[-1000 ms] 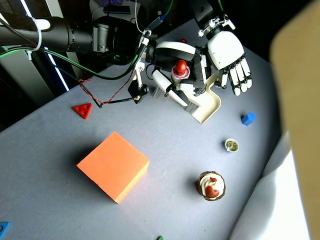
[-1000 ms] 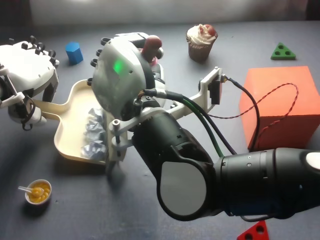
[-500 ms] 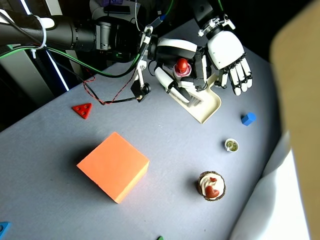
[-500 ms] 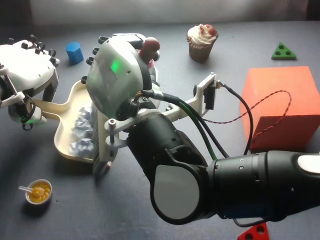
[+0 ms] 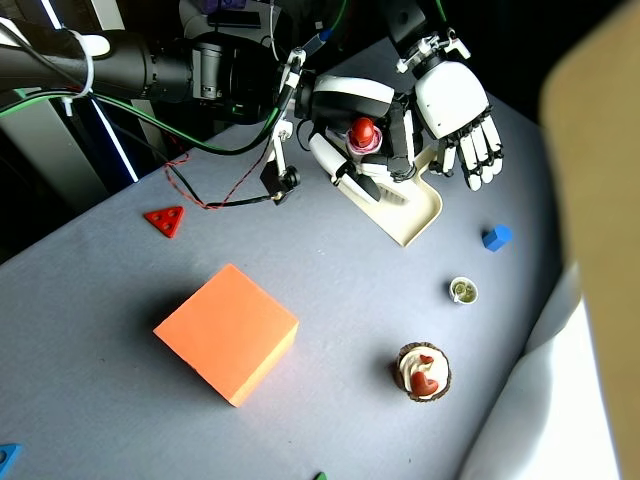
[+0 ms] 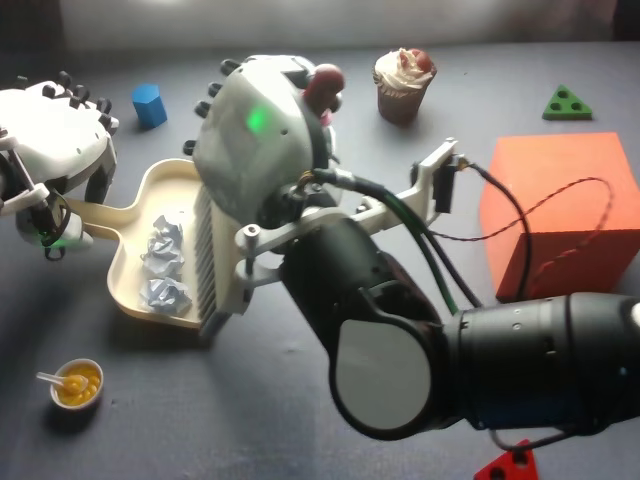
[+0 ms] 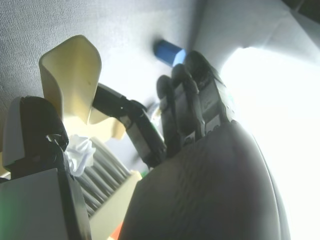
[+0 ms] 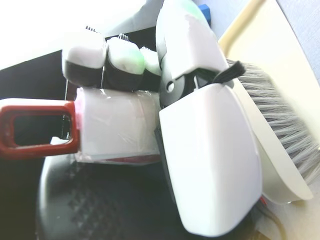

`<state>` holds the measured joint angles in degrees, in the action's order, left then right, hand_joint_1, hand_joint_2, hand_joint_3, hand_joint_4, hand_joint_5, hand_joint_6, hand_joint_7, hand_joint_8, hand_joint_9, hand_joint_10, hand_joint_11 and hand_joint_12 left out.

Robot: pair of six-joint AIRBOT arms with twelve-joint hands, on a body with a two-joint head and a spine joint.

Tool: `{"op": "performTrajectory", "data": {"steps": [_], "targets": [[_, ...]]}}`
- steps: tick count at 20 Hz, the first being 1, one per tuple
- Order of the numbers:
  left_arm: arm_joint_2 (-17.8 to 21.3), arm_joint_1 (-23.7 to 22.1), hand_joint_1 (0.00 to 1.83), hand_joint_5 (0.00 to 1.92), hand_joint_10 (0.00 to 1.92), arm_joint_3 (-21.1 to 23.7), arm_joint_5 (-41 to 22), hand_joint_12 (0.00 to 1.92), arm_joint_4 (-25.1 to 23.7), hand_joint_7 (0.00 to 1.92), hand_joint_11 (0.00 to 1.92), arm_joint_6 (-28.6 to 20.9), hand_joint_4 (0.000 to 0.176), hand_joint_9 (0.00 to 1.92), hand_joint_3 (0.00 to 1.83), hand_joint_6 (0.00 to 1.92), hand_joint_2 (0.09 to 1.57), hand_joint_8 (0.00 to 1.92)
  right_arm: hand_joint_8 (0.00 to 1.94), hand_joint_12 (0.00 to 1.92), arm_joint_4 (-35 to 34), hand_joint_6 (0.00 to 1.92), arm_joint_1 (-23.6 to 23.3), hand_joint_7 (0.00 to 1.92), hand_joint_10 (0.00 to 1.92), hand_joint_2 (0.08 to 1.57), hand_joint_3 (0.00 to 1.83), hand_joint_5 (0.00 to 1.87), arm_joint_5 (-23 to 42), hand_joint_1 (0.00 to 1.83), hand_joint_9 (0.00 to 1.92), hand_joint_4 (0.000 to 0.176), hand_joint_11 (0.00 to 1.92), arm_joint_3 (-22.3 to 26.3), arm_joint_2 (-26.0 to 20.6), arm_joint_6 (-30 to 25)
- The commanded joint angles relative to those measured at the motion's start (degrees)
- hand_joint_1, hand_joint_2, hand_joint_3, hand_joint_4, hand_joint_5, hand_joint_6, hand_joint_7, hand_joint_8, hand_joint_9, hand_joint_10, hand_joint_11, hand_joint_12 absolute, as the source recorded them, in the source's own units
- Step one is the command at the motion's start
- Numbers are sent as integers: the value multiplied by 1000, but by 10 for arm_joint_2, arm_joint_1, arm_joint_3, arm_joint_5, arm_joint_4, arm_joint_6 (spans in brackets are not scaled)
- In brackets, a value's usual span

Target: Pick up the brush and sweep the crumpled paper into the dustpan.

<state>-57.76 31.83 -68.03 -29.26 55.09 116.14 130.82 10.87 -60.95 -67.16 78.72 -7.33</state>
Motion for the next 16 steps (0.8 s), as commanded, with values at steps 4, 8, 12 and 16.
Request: {"op": "performTrajectory", "data": {"steps": [4,8,12,16], "targets": [[6,-5,1130,1058,8,0,-54,479,-17,305,82,3,0,244,0,852,1083,4,1941,1921,64,1921,-18,1099,1921,1196,0,1016,-42,1480,1252,164,1250,26,-36,8],[6,-5,1127,1028,0,0,-55,489,-15,257,81,3,0,205,1,899,1095,1,1941,1921,64,1921,-34,1096,1921,1205,0,996,-42,1462,1224,171,1224,33,-71,3],[6,-6,1131,1049,8,-1,-55,496,-15,305,82,3,0,258,0,865,1086,5,1941,1921,63,1921,-36,1098,1921,1208,0,1012,-43,1465,1239,171,1232,39,-111,-65],[7,-7,1136,1074,2,0,-55,451,-15,316,48,3,0,255,0,823,1076,1,1941,1921,98,1921,-24,1130,1921,1205,0,1035,-31,1466,1267,174,1250,79,-168,-217]]}}
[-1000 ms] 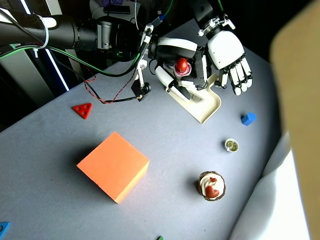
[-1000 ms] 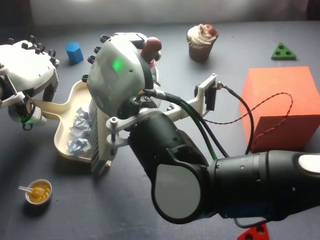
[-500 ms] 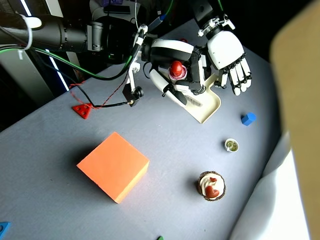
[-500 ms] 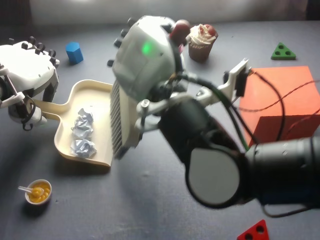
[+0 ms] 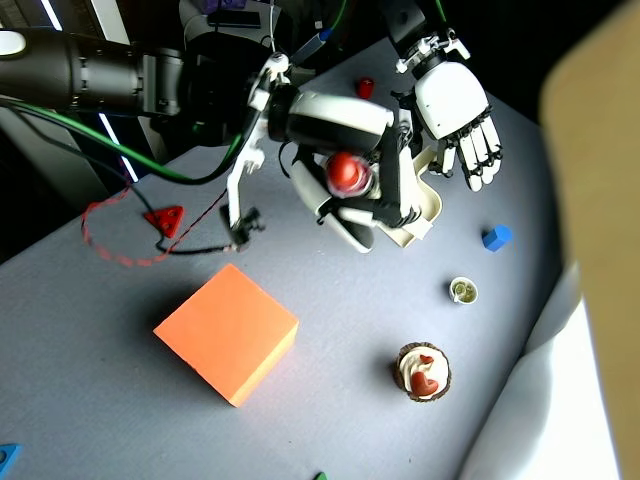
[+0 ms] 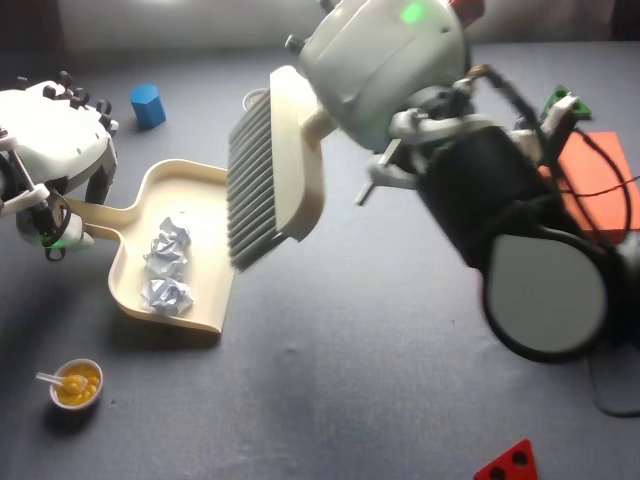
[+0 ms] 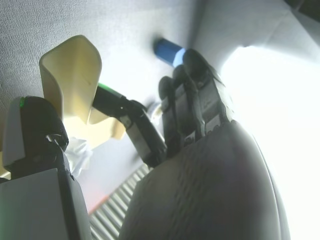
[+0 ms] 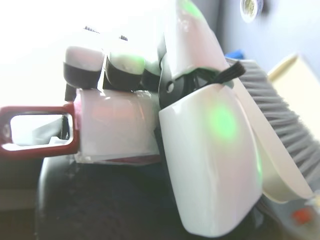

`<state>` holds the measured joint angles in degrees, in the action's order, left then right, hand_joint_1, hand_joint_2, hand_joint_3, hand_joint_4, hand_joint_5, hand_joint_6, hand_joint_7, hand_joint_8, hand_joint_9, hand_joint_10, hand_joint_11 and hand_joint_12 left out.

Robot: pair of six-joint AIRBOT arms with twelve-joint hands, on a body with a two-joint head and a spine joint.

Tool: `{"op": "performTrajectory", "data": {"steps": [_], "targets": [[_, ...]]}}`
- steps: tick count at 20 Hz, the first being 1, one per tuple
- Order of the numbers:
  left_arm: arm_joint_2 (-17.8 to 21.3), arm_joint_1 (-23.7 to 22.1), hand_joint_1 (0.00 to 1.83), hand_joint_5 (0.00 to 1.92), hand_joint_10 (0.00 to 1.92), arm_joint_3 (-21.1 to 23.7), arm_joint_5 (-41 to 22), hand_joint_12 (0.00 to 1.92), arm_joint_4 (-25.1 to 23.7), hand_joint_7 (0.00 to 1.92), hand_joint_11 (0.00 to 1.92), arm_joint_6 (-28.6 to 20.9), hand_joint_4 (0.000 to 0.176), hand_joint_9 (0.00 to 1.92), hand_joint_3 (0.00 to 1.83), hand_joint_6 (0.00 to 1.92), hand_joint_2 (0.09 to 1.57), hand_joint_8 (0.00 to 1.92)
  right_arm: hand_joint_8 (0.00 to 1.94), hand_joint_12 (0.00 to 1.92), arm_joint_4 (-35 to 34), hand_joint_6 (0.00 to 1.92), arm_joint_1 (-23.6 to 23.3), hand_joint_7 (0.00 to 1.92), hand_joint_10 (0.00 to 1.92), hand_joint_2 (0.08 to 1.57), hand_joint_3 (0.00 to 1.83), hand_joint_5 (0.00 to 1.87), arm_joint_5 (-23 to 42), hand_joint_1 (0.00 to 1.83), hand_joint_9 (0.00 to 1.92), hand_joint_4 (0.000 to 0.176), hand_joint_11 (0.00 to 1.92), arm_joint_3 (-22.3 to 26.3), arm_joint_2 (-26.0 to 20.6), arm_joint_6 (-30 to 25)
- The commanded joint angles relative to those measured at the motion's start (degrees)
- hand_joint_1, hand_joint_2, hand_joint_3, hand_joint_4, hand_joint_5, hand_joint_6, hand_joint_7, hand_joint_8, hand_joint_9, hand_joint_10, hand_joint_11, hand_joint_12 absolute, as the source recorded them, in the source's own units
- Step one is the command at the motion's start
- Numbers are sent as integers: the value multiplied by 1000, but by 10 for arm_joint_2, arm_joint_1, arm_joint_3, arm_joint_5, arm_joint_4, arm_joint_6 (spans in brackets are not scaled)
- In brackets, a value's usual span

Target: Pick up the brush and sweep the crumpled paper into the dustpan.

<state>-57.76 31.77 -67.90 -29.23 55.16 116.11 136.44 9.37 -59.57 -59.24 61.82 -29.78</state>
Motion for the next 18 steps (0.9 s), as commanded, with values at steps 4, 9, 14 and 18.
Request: {"op": "performTrajectory", "data": {"steps": [4,9,14,18], "targets": [[7,-8,1103,1016,0,-1,-56,455,-17,268,23,3,0,196,2,919,1099,1,1941,1921,53,1921,36,1093,1921,1207,1,1022,-91,1479,1229,176,1211,16,-21,-17],[7,-9,941,749,0,1,-57,435,-17,299,79,3,78,251,0,42,988,0,1941,1921,46,1921,67,1104,1921,1205,0,1035,-110,1453,1241,175,1200,-1,-16,-23],[10,-9,896,716,0,3,-56,400,-17,298,74,4,103,225,6,0,968,0,1941,1921,44,1921,75,1096,1921,1070,0,1022,-113,1286,1246,170,1200,8,-14,-23],[15,-15,931,753,7,7,-56,403,-20,310,95,4,84,235,2,13,966,9,1941,1921,74,1606,81,1020,1921,889,0,854,-112,1179,1148,0,1137,38,-22,-23]]}}
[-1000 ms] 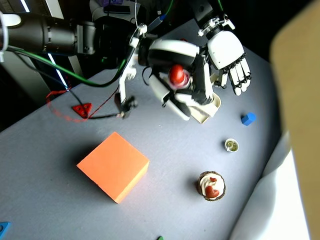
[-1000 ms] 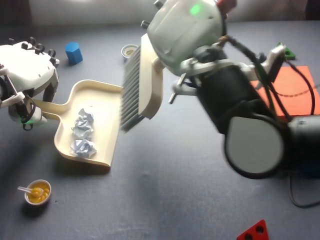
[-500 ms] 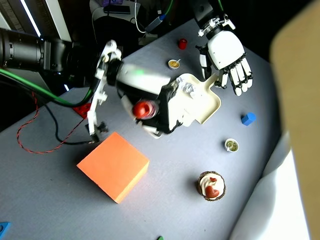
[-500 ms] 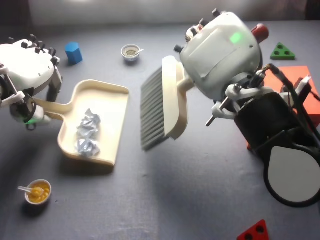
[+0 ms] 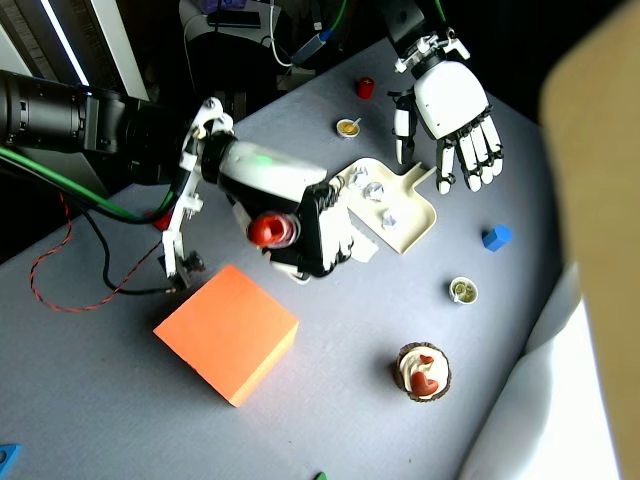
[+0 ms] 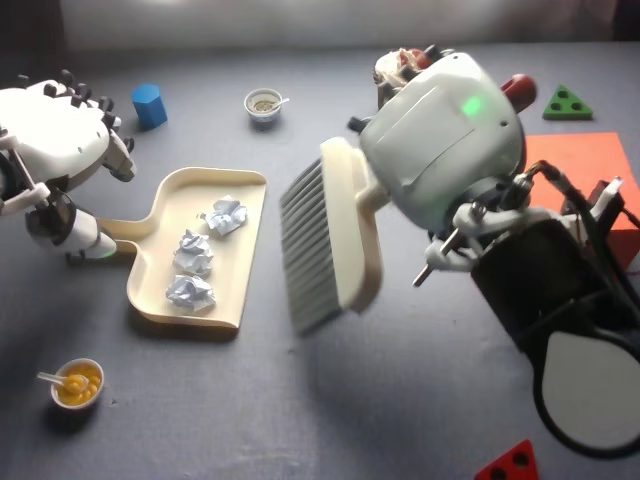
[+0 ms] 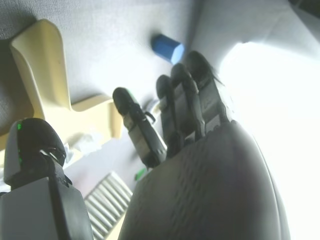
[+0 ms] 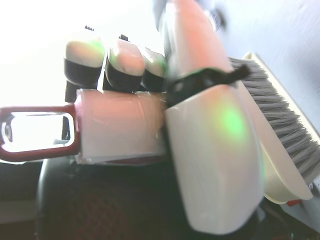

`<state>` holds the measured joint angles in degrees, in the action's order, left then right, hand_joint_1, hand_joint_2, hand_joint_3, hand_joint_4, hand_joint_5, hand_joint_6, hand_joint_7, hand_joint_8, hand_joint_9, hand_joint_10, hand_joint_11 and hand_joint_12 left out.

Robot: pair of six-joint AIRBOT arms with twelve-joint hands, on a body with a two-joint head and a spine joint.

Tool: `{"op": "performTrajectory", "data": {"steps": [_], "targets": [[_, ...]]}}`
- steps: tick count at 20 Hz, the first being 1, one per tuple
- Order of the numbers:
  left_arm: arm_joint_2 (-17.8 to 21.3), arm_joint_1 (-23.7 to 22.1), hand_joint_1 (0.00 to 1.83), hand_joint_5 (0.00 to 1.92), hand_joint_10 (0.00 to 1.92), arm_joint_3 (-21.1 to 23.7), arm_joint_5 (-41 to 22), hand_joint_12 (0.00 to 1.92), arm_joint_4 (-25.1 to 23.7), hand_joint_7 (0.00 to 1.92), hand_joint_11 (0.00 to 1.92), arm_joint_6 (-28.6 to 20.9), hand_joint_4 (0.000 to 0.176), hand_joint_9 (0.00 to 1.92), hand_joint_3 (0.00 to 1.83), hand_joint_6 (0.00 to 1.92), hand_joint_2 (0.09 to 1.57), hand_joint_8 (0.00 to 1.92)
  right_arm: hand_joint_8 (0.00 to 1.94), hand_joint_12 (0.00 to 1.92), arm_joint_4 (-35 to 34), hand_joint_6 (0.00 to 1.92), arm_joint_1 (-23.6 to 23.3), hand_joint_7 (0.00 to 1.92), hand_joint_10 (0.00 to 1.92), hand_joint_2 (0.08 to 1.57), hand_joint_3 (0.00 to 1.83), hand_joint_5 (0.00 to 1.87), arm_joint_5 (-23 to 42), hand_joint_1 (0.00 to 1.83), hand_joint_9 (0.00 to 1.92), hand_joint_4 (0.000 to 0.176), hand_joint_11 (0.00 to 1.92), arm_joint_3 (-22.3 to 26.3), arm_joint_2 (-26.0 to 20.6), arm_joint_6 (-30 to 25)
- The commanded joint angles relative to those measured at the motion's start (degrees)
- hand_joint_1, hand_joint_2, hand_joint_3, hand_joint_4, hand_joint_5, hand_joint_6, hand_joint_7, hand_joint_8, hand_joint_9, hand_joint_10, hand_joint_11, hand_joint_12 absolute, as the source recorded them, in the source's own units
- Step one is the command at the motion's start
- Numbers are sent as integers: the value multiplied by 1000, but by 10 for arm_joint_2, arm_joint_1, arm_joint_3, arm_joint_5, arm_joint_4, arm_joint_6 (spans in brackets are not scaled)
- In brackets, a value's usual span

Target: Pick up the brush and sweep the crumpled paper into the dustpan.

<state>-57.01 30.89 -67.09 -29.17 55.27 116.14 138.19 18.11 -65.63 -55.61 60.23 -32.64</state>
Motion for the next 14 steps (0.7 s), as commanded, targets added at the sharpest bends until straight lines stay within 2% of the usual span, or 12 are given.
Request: {"op": "performTrajectory", "data": {"steps": [1,2,3,4,7,8,9,10,11,12,13,14], "targets": [[8,-9,903,742,1,-2,-54,391,-21,294,69,6,94,214,8,7,982,1,1941,1921,57,1331,-6,1006,1921,865,0,870,-52,1164,1121,0,1076,7,-8,5],[10,-12,905,741,1,-2,-51,387,-22,296,61,6,93,212,8,6,986,2,1941,1921,56,618,-4,994,1921,837,0,960,-48,1130,1057,0,899,15,-9,11],[11,-14,910,744,0,-2,-49,390,-22,277,70,6,95,204,8,6,988,0,1941,1921,53,208,-2,944,1921,802,0,1036,-41,1105,948,0,777,23,-11,21],[12,-17,911,747,0,-2,-48,391,-22,276,73,6,96,203,7,6,987,1,1941,1921,39,64,-2,890,1921,769,0,1088,-33,1090,855,0,676,34,-15,42],[16,-26,907,753,3,-1,-37,394,-25,278,79,6,101,208,4,7,990,8,1941,1921,15,17,-3,631,1921,779,0,1252,-20,1004,540,0,364,56,-24,62],[18,-30,888,749,2,-1,-31,389,-27,286,69,6,101,206,7,4,999,9,1873,1921,15,7,-5,462,1921,767,0,1242,-20,920,382,0,204,58,-25,64],[22,-40,904,754,2,-1,-24,389,-32,287,68,6,97,207,6,5,1000,8,1487,1921,13,1,-8,311,1704,778,1,1024,-19,888,199,0,40,60,-25,65],[23,-47,906,758,0,-1,-17,389,-36,279,70,6,103,202,4,6,997,3,844,1625,9,30,-10,343,1117,795,4,702,-17,817,187,0,7,62,-26,65],[26,-61,940,772,3,-1,-5,390,-41,284,74,6,82,208,0,10,989,5,315,1185,-9,6,-16,439,599,789,0,531,-7,809,265,0,1,69,-29,63],[28,-76,937,765,0,-1,6,385,-45,269,65,8,86,199,2,6,996,0,89,400,-39,0,-25,350,235,766,0,358,10,747,253,4,0,79,-35,58],[30,-95,917,762,3,-1,20,390,-35,265,77,27,89,204,5,4,1003,0,17,137,-69,0,-37,222,72,750,0,250,32,713,217,10,0,89,-43,53],[33,-116,917,765,7,2,36,395,-15,285,94,58,90,217,2,4,998,8,4,37,-82,0,-46,140,15,726,0,181,50,723,135,2,0,99,-50,45]]}}
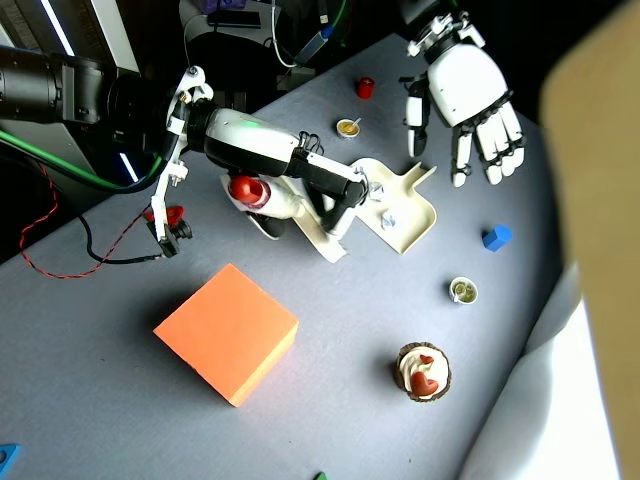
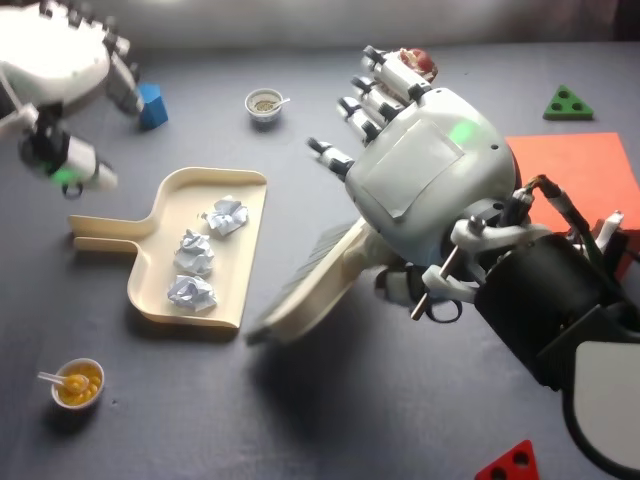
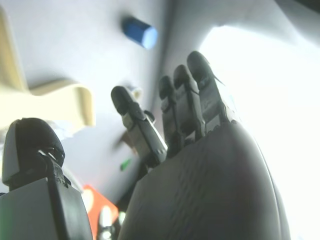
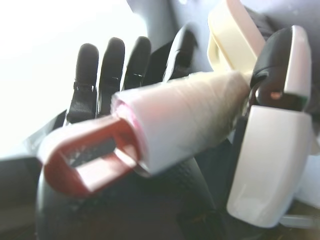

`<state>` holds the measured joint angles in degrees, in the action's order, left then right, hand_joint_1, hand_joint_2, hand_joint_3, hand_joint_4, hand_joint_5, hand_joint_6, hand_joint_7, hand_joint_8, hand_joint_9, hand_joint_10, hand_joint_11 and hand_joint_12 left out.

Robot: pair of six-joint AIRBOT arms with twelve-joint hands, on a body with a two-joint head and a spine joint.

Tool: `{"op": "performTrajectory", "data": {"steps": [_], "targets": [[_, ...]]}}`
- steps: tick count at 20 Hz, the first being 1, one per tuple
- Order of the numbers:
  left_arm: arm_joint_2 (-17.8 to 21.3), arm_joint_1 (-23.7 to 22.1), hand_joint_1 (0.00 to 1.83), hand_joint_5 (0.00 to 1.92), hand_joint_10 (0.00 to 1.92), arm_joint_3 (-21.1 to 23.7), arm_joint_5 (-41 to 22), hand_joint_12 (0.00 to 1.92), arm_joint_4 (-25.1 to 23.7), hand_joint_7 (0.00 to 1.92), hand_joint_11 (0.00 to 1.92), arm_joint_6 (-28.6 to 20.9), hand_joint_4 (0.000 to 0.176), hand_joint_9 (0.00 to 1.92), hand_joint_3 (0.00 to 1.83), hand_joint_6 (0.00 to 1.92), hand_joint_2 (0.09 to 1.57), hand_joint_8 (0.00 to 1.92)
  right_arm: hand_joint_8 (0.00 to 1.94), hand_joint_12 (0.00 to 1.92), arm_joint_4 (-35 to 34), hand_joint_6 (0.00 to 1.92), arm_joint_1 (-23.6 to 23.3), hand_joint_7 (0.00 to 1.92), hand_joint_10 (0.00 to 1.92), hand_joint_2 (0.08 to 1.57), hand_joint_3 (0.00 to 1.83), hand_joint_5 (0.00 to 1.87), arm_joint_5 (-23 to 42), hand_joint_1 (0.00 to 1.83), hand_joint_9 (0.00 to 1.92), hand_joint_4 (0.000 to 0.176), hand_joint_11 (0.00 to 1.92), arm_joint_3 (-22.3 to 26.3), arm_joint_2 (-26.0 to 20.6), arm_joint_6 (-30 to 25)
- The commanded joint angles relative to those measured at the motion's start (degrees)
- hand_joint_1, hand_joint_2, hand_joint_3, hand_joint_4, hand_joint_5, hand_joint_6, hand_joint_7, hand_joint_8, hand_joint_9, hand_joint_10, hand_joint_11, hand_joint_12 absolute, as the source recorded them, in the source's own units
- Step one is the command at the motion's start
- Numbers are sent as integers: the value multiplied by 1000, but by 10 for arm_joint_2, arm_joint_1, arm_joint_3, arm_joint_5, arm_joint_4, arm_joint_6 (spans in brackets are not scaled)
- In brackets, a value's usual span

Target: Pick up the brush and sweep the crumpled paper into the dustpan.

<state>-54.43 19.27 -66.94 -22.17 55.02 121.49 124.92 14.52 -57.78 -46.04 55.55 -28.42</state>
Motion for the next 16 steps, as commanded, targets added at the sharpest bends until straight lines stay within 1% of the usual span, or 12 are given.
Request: {"op": "performTrajectory", "data": {"steps": [1,2,3,4,5,6,8,11,12,14,15,16], "targets": [[9,-10,920,767,6,1,-30,400,-10,289,108,7,86,217,1,4,998,8,0,7,51,0,-13,102,2,718,0,117,-22,730,85,0,0,7,-5,-1],[11,-18,903,760,4,2,-29,397,-8,289,104,7,89,213,3,1,1002,7,0,1,52,13,-14,64,0,725,0,138,-14,744,49,0,0,13,-7,-4],[12,-28,881,749,2,2,-25,385,-8,287,80,11,99,209,5,0,1009,4,0,0,52,2,-14,27,0,738,3,76,-9,721,9,0,0,17,-9,-9],[13,-36,890,760,2,3,-19,382,-8,287,73,18,98,212,2,5,1002,4,0,0,51,0,-16,5,0,741,3,15,-3,734,1,0,0,19,-10,-10],[14,-41,927,779,6,4,-10,386,-9,299,85,21,81,223,0,11,986,7,0,0,48,0,-18,0,0,751,7,2,6,732,0,0,0,22,-14,-12],[14,-44,911,766,2,6,-5,380,-11,295,77,22,87,215,0,4,994,4,0,0,35,0,-22,0,0,755,8,0,14,705,0,0,0,23,-18,-12],[15,-47,917,748,0,9,8,358,-14,260,36,22,79,177,4,0,1006,0,0,0,-1,0,-48,0,0,759,7,0,33,688,0,0,0,23,-24,-12],[17,-48,891,746,11,19,24,373,-12,280,69,22,94,210,3,2,1004,6,0,0,-71,0,-75,0,0,758,4,0,64,688,0,0,0,19,-42,-9],[21,-48,916,748,7,25,22,378,-10,277,78,22,77,205,2,3,1004,4,0,0,-79,0,-76,0,0,755,2,0,67,689,0,0,0,18,-48,-10],[27,-47,917,748,12,33,13,386,-6,281,99,22,79,221,4,2,1009,5,0,0,-80,0,-76,0,0,776,10,0,67,666,0,0,0,17,-59,-18],[29,-48,925,752,20,34,14,397,-5,296,124,22,73,248,0,4,1002,9,0,0,-85,0,-76,0,0,785,12,0,76,666,0,0,0,14,-63,-28],[32,-48,908,735,4,35,15,381,-5,268,85,22,83,211,4,0,1011,1,0,0,-100,0,-76,0,0,779,8,0,119,671,0,0,0,7,-75,-38]]}}
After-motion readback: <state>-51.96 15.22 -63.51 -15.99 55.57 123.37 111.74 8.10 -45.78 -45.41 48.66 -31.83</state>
